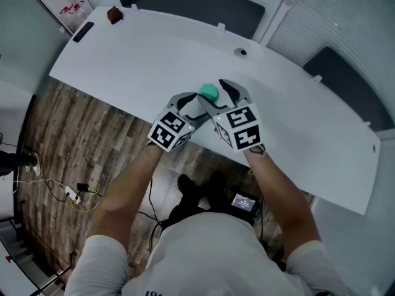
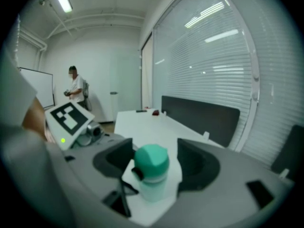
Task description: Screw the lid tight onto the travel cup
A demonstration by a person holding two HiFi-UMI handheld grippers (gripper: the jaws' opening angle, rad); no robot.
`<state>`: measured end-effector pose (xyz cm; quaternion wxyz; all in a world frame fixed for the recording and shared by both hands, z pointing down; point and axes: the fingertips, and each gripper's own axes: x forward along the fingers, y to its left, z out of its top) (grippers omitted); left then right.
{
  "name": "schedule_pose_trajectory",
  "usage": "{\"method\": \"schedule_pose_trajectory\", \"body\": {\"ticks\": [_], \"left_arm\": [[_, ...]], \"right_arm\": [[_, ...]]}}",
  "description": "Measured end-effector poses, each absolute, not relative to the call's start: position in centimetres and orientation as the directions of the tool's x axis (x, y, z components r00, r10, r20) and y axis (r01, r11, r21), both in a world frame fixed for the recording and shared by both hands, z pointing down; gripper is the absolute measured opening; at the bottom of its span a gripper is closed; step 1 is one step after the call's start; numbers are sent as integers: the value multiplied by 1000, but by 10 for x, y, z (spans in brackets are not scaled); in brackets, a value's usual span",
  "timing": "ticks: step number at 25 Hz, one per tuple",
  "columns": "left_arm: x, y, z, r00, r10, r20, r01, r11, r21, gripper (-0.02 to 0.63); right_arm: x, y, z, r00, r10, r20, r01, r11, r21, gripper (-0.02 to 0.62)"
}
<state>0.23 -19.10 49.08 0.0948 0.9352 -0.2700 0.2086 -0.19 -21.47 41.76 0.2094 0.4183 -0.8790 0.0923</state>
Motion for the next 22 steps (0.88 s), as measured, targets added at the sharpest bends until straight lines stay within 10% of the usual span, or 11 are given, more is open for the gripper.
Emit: {"method": "schedule_pose_trajectory", "body": {"ticks": [22], "left_arm": [[-25, -187, 370, 818, -553, 155, -575, -787, 224, 272]], "right_arm": [[17, -203, 349, -582, -746, 324, -791, 611, -14, 135]]}}
